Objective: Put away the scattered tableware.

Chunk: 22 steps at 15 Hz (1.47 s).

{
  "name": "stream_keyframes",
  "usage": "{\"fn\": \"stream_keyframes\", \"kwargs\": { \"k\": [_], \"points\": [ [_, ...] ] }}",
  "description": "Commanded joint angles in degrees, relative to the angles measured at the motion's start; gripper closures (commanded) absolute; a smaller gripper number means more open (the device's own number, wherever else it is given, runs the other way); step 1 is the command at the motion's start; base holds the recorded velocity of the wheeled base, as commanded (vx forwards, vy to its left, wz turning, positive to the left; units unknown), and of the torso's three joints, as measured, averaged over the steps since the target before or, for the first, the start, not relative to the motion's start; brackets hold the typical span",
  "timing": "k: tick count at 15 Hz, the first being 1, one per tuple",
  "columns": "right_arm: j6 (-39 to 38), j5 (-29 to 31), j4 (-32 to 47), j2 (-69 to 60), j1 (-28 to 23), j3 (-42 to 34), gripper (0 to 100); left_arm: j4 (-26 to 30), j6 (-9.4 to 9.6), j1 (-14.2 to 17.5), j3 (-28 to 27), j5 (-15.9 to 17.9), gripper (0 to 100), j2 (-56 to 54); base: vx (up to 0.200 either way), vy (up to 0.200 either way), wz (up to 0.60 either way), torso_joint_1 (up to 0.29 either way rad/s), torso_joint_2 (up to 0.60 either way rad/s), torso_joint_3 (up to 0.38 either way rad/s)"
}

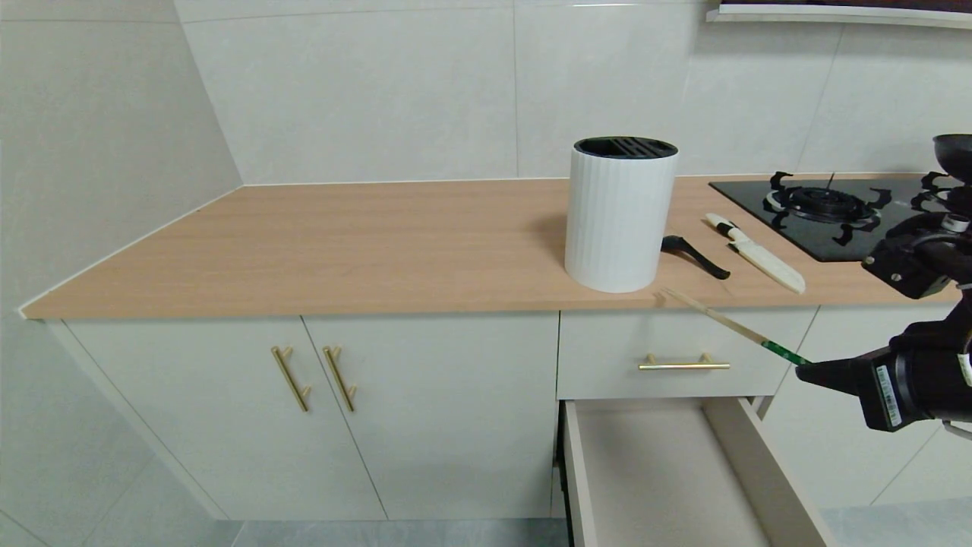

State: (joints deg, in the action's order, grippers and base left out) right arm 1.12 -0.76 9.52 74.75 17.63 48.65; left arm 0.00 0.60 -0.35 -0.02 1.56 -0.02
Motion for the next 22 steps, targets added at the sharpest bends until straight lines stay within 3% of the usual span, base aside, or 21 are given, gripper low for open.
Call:
{"fn": "stream_keyframes", "kwargs": {
  "k": [1,10,22],
  "points": [
    [0.4,0.0,-0.9,1.6,0.4,-1.7,100,0.0,0.02,0.0,-0.1,0.0,0,0.0,0.0,0.0,0.0,0.0,0.0,0.0],
    [0.4,0.0,-2.6,4.3,2.9,-3.0,100,0.0,0.02,0.0,0.0,0.0,0,0.0,0.0,0.0,0.0,-0.008,0.02,0.011],
    [0.4,0.0,-5.0,5.1,4.4,-4.7,100,0.0,0.02,0.0,-0.1,0.0,0,0.0,0.0,0.0,0.0,-0.154,0.44,0.282]
  ]
}}
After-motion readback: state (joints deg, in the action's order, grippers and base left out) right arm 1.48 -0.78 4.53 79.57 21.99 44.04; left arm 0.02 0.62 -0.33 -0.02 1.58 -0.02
